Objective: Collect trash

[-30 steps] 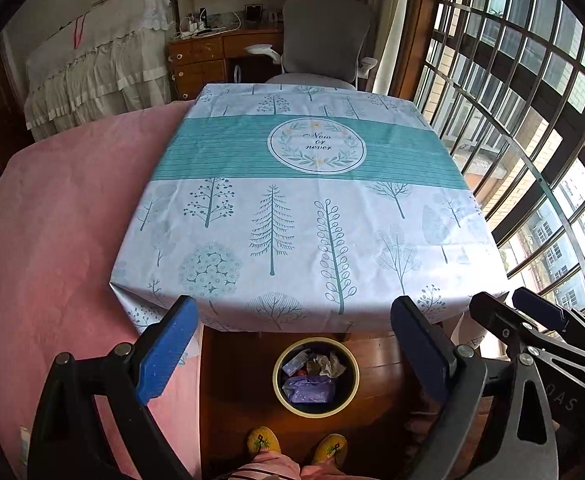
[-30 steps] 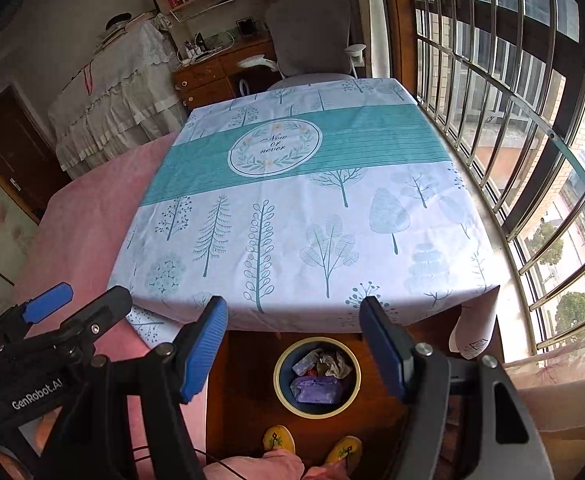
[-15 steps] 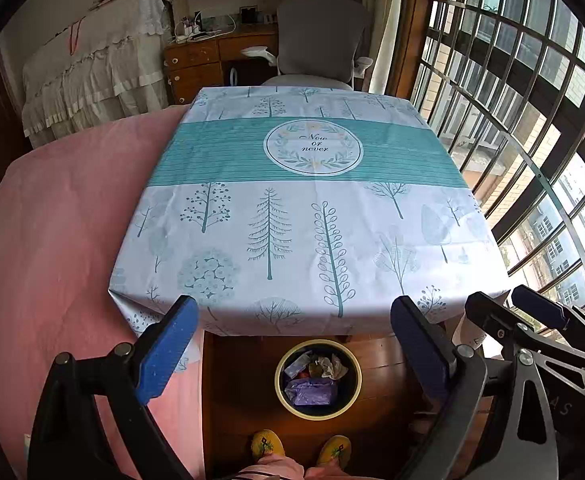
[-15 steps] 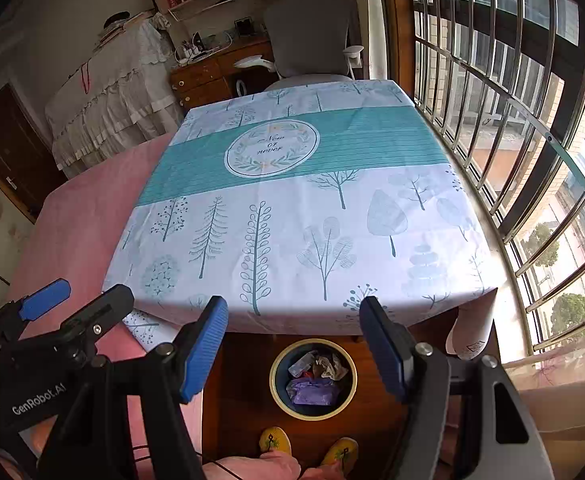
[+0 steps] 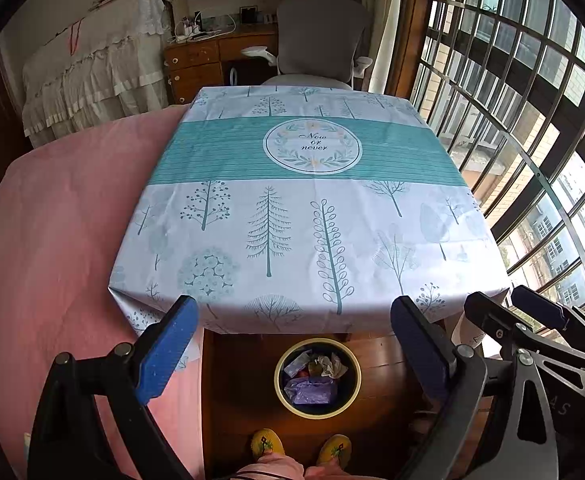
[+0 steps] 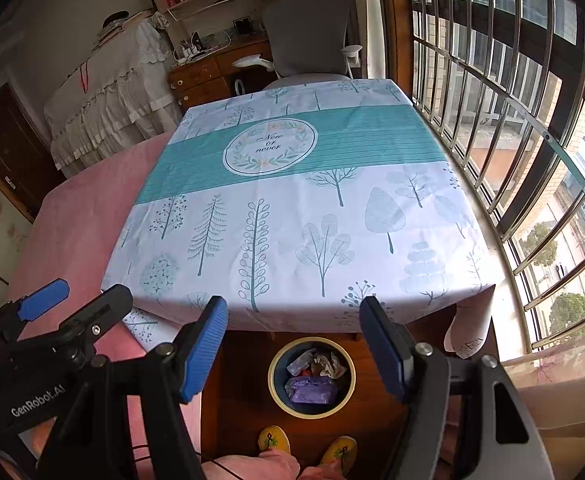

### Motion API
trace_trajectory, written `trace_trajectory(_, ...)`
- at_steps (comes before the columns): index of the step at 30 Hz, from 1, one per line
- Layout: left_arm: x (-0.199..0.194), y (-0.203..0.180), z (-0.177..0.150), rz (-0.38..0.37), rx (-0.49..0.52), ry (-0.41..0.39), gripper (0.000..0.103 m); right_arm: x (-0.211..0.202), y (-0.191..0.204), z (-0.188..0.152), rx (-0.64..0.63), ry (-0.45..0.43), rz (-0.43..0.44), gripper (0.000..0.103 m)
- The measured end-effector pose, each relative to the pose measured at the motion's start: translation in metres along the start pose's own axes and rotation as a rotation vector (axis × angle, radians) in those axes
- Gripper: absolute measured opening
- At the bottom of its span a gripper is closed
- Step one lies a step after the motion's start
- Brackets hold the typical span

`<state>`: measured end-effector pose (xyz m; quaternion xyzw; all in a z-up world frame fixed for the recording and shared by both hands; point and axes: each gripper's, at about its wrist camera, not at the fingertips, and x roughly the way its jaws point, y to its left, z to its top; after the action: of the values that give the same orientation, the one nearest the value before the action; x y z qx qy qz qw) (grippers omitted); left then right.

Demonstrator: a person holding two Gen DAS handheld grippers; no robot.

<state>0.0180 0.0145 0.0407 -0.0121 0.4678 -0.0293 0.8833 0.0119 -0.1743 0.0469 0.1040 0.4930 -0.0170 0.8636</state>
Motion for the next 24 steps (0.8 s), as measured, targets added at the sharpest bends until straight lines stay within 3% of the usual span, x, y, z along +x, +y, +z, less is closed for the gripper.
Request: trace_trajectory(24,-0.0013,-0.0088,-0.0049,0.003,0.001,0.004,0.096,-0.0038,-0.0066,-0.0065,0.005,0.005,-0.001,0.069)
